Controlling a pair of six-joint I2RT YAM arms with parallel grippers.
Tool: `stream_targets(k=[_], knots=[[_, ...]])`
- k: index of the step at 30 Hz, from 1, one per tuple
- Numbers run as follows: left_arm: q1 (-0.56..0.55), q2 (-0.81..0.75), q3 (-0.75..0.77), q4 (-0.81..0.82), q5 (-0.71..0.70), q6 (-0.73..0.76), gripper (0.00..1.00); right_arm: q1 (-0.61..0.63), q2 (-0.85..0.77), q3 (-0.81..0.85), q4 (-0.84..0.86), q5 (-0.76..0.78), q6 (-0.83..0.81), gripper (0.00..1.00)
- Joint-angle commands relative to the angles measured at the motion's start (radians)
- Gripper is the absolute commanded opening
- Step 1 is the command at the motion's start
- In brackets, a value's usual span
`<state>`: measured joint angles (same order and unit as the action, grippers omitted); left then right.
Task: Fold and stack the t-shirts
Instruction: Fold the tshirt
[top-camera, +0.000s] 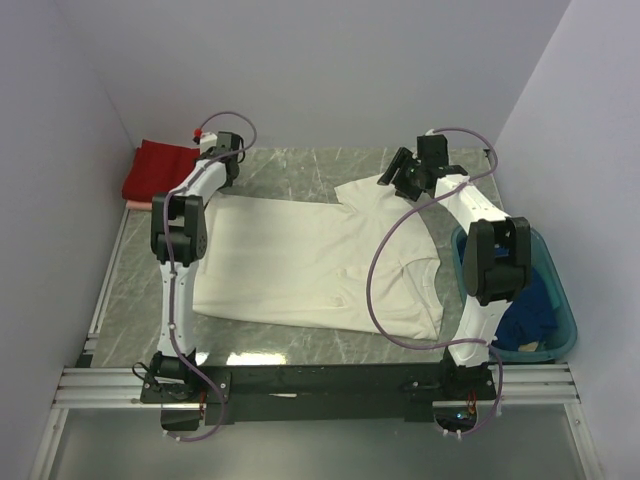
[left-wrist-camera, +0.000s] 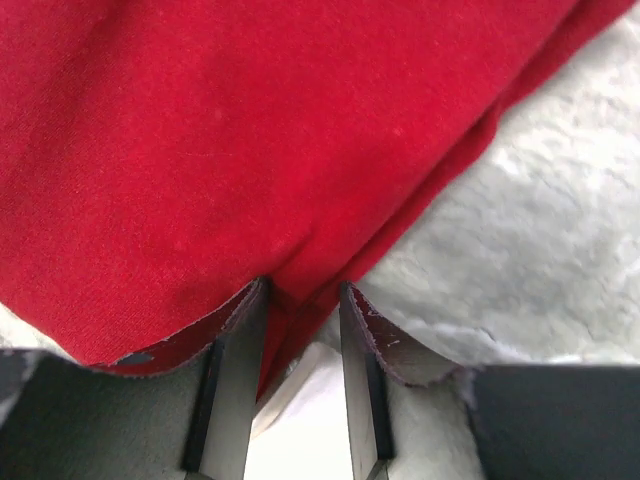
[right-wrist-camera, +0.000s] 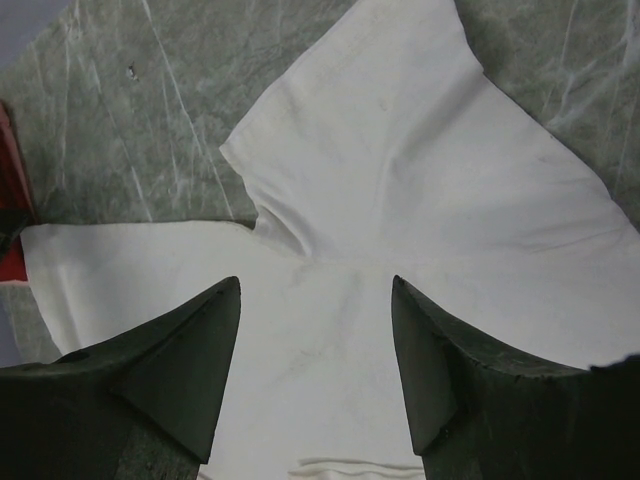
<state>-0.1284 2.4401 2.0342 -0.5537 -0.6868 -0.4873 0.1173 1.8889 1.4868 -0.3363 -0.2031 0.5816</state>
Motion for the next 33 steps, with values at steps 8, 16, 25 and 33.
stream_targets(k=[8,16,25,33], knots=[[0.072,0.048,0.118,-0.023,0.085,0.004,0.41,-0.002,0.007,0.038,0.020,0.002,-0.020,0.68],[0.061,0.013,0.132,0.034,0.191,0.038,0.49,-0.002,0.006,0.047,0.014,-0.005,-0.029,0.68],[-0.025,-0.108,0.037,0.092,0.099,0.078,0.53,-0.001,-0.010,0.044,0.017,-0.009,-0.034,0.68],[-0.074,-0.062,0.066,-0.034,-0.092,0.007,0.48,-0.001,-0.016,0.036,0.020,-0.013,-0.031,0.68]])
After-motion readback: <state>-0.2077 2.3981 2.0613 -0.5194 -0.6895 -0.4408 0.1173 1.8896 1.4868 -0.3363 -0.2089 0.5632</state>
